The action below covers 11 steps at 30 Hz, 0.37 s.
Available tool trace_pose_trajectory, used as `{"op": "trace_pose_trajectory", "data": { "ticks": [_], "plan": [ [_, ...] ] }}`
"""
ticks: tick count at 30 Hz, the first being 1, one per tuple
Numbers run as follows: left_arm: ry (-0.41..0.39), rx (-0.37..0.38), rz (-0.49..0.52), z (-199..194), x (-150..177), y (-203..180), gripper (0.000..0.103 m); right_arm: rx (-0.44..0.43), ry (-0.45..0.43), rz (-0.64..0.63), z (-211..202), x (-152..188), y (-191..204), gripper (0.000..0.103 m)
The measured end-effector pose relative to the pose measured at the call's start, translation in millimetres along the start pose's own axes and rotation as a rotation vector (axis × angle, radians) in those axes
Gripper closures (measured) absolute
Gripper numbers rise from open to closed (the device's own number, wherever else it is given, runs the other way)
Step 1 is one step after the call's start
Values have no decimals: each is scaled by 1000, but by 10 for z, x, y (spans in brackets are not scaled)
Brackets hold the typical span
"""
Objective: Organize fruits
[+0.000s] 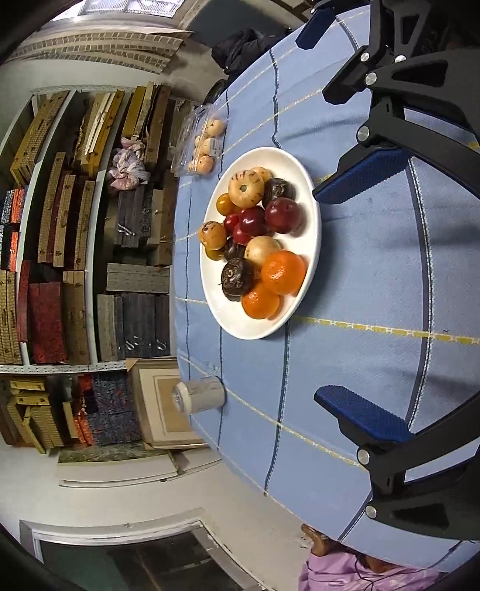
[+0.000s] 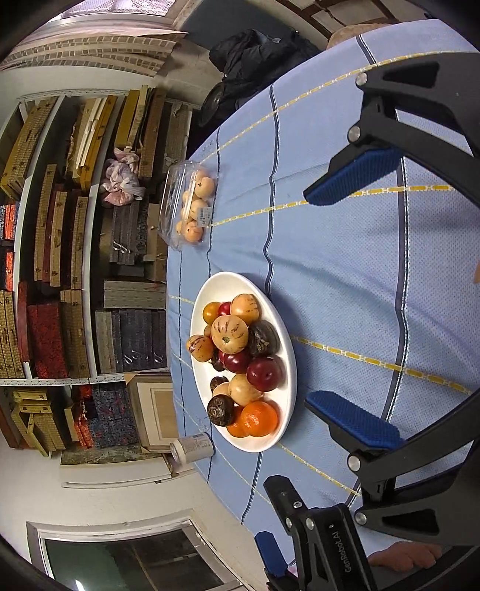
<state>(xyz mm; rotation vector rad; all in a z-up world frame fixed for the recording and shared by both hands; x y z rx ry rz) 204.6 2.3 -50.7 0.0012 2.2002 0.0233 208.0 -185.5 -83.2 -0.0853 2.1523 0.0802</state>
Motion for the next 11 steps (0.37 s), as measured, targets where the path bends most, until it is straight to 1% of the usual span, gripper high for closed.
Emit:
{"op": "trace_pose_trajectory", "data": {
  "ticks": [5, 11],
  "plan": [
    [51, 7, -8, 81, 31, 4, 4, -5, -4, 7, -6, -4, -13, 4],
    [46, 7, 3, 66, 38, -15, 4, -7, -5, 6, -4, -4, -6, 4]
  ]
}}
Point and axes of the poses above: each gripper's, at about its wrist camera, not at the fingertips, and z roughly the way its jaws point, y to its left, x to its underside, the point moved 4 cm from there along z, roughly the way its jaws point, and after that the axes turned 2 degrees about x, right-handed, at the moved point
